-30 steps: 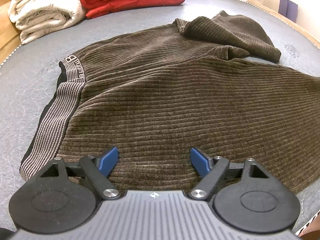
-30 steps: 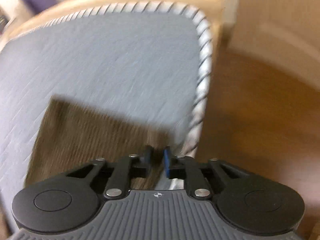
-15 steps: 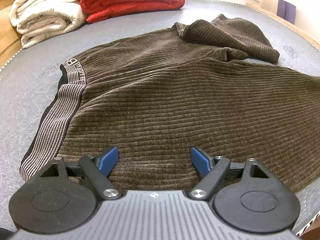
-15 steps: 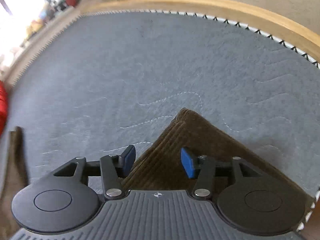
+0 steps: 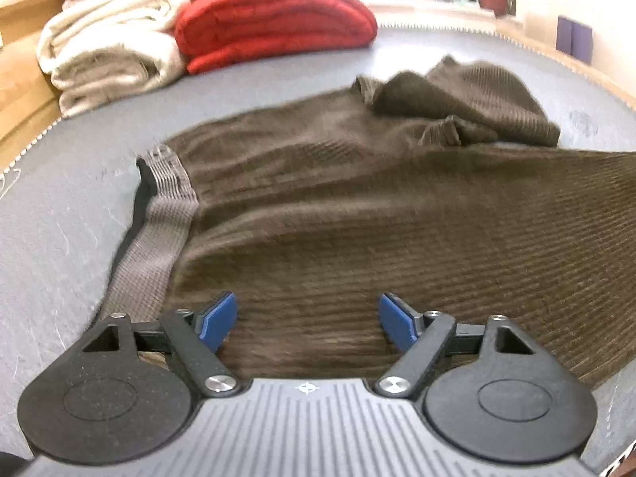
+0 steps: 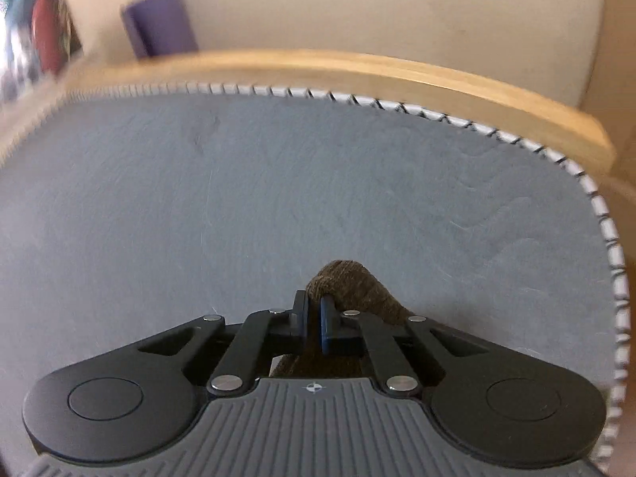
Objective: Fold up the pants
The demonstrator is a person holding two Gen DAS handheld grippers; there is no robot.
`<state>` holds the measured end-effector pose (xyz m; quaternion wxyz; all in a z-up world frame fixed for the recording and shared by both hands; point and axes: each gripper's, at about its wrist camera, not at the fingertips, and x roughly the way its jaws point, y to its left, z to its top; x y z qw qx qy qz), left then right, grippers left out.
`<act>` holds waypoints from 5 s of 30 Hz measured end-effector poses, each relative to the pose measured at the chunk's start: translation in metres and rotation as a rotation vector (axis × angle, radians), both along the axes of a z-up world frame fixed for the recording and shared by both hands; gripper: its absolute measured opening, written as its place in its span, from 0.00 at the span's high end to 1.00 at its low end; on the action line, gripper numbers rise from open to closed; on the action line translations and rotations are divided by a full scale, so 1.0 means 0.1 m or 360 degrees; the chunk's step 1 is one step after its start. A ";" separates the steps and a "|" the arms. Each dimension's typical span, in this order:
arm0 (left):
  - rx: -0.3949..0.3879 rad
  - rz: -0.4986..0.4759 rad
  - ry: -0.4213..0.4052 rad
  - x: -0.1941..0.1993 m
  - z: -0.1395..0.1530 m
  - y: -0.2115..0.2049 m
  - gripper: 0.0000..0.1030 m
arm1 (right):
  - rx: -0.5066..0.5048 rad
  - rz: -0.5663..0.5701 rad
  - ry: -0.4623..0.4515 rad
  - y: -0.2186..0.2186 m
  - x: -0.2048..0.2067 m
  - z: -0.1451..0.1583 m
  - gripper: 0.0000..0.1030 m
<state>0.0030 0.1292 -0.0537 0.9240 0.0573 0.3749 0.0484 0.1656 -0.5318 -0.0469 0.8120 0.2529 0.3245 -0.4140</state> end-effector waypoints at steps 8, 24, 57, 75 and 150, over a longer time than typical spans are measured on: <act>-0.0074 0.0023 0.0089 0.06 -0.01 0.03 0.20 | 0.0062 0.0404 0.0001 -0.03 0.03 -0.03 0.80; -0.0073 0.0014 0.0161 0.08 -0.07 0.04 0.19 | 0.0322 0.0111 0.0073 -0.59 -1.73 -0.24 0.59; -0.0112 0.0095 0.0051 -0.05 0.22 0.18 0.36 | -0.0130 0.0737 -0.0381 1.29 -1.32 1.23 0.62; -0.0110 0.0145 0.0210 0.02 0.02 0.27 0.32 | -0.0007 0.1693 -0.0415 3.12 -0.70 1.61 0.60; -0.0150 -0.0158 -0.0199 1.05 -0.41 -0.66 0.65 | 0.1123 0.1681 -0.0379 2.93 1.94 -0.71 0.79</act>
